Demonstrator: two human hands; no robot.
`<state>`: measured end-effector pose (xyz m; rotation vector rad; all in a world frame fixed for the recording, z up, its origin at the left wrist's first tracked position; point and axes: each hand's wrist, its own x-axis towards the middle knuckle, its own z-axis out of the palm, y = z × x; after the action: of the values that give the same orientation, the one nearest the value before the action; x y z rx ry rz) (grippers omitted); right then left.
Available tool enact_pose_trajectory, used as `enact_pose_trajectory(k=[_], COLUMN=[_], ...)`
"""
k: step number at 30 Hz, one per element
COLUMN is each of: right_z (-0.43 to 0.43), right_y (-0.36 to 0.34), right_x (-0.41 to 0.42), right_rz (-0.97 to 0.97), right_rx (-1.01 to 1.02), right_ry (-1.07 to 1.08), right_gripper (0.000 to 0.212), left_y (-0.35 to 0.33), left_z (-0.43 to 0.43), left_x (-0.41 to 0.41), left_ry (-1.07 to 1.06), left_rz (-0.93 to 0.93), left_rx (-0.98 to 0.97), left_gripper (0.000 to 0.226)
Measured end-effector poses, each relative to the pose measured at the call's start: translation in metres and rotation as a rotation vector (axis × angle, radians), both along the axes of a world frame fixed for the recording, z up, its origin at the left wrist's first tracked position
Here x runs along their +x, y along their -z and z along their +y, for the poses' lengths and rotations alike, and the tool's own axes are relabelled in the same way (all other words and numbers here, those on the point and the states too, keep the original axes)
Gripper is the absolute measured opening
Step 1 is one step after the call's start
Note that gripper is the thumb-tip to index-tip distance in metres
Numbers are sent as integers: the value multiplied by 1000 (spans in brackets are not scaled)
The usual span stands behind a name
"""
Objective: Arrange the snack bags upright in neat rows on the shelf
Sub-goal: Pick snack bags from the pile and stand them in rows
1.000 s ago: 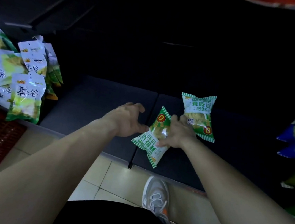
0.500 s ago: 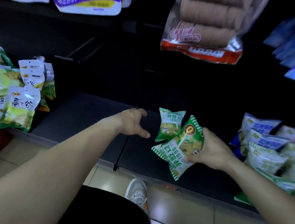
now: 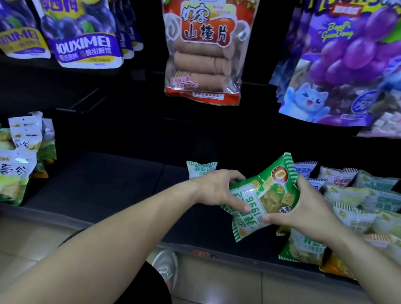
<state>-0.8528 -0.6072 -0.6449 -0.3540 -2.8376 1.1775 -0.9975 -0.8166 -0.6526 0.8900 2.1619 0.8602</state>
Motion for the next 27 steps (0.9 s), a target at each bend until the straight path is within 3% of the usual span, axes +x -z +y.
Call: enact_pose_trajectory(k=[4, 7, 11, 15, 20, 24, 27], right_z=[11, 20, 26, 24, 39, 54, 56], right_y=[12, 14, 14, 25, 30, 33, 32], right_x=[5, 5, -3, -12, -16, -12, -9], right_rz=[-29, 67, 53, -148, -189, -126, -92], right_rx=[154, 291, 611, 698, 451, 172, 11], right_ry=[6, 2, -70, -203, -117, -39, -10], right_gripper=[124, 139, 131, 108, 98, 95, 98], left_y=[0, -4, 0, 0, -5, -16, -11], left_z=[16, 27, 45, 61, 69, 60, 51], left_x=[6, 5, 8, 13, 11, -8, -15], left_ry=[-2, 46, 204, 233, 148, -61, -61], left_rz=[132, 392, 763, 860, 759, 358, 140], left_rx=[-13, -153, -299, -246, -93, 141, 142], left_gripper=[86, 86, 85, 82, 82, 84, 84])
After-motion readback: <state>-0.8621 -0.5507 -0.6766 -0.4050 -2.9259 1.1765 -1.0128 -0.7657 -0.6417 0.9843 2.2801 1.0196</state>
